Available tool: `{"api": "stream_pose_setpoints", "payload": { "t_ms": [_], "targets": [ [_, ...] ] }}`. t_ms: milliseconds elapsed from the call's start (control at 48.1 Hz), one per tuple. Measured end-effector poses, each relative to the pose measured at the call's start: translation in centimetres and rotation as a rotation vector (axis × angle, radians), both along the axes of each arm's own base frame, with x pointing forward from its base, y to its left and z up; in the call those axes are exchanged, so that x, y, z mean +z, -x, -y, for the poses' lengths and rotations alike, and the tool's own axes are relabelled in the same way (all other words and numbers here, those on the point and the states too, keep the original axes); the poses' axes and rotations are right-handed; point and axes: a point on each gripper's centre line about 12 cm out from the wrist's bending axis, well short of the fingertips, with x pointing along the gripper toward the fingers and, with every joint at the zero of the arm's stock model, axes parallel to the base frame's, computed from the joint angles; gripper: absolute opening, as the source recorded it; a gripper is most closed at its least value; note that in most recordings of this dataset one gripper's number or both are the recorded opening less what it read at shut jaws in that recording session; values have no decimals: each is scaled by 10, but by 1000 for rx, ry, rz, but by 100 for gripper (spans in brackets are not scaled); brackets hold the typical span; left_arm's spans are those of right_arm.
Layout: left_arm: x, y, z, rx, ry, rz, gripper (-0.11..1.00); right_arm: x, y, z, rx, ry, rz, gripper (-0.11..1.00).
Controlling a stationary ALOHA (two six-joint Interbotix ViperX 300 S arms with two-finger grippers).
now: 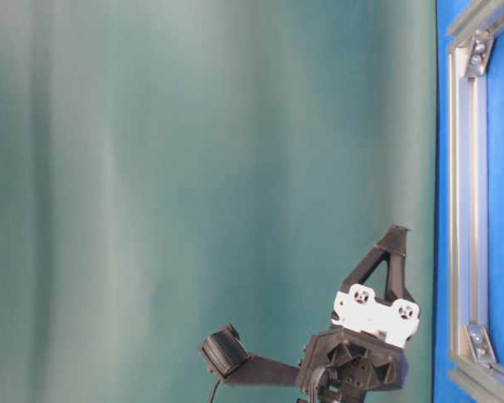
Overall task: Insert the wire through the string loop located on the right side.
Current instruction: 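Push the USB plug leftward through the white zip-tie loop, then move the left gripper down and right toward the protruding USB plug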
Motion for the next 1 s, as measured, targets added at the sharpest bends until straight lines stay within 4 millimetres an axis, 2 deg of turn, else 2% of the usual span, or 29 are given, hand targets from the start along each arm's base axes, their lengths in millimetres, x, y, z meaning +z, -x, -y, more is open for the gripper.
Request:
{"api": "stream_pose_setpoints", "payload": {
  "t_ms": [291, 728, 832, 998],
  "targets": [
    [1, 0, 1, -2, 0, 1, 0, 1, -21, -3, -1, -1, 12, -4],
    [1, -1, 2, -7, -1, 1, 0, 1, -22, -4, 0, 1, 14, -4],
    [0, -2, 9, -20, 11, 4, 0, 1, -21, -4, 0, 1, 12, -4],
    [-1, -9, 39, -102, 13, -1, 0, 1, -22, -4, 2, 2, 14, -4]
  ]
}}
